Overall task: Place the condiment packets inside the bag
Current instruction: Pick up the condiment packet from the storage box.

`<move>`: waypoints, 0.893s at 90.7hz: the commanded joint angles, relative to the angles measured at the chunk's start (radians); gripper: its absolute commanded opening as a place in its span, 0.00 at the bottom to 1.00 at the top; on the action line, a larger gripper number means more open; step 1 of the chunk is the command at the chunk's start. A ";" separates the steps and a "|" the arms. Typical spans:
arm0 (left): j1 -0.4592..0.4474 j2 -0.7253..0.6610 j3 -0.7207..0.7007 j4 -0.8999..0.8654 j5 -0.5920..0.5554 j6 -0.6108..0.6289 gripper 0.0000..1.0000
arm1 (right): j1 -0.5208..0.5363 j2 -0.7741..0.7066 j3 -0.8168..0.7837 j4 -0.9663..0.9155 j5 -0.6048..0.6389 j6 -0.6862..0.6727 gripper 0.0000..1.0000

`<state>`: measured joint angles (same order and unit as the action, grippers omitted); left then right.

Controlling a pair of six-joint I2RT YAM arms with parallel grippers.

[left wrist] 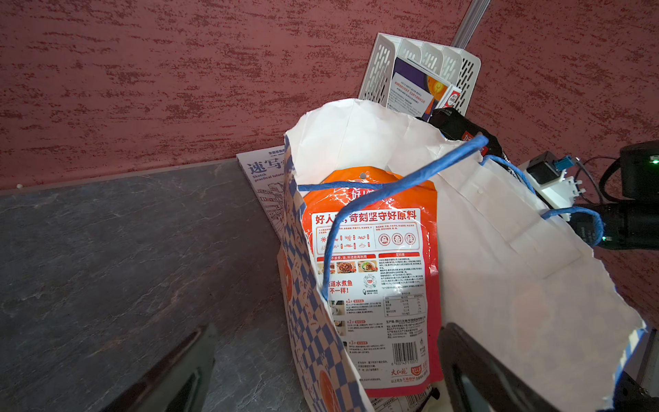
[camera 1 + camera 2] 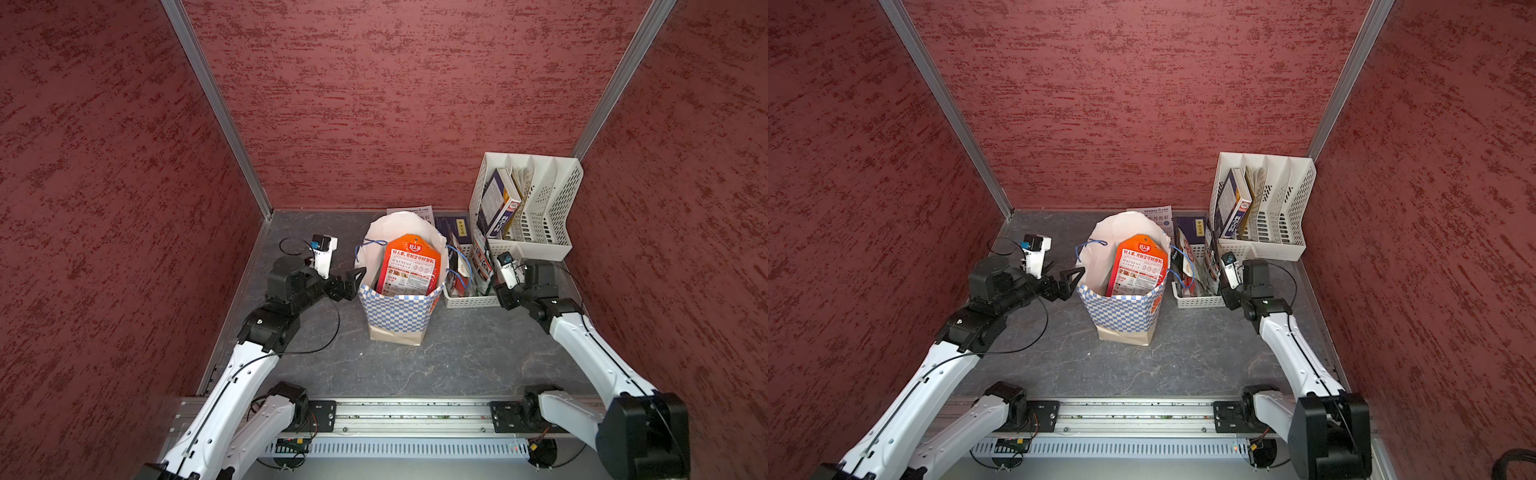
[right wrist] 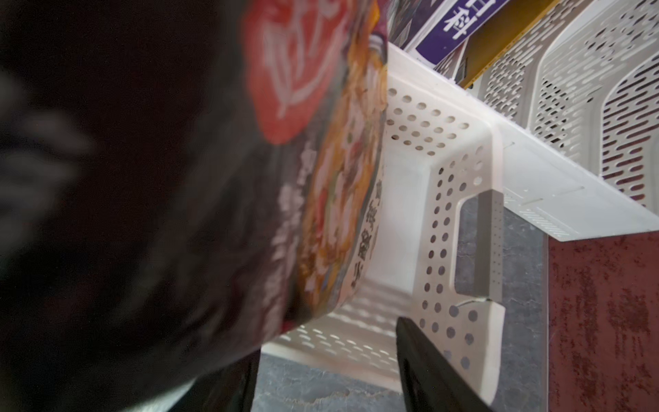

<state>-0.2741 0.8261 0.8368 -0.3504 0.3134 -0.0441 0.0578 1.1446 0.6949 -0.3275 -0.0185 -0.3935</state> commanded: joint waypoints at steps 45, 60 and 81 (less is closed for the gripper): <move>0.007 -0.010 0.004 -0.001 -0.016 0.010 1.00 | -0.029 0.240 -0.069 0.556 0.036 -0.117 0.50; 0.009 -0.014 0.010 -0.017 -0.022 0.013 1.00 | -0.036 0.224 -0.086 0.594 0.019 -0.122 0.09; 0.009 -0.023 0.010 -0.020 -0.028 0.013 1.00 | -0.039 0.001 -0.050 0.395 0.030 -0.024 0.00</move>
<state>-0.2729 0.8165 0.8368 -0.3626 0.2962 -0.0437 0.0231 1.3010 0.6010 0.1177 0.0120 -0.4858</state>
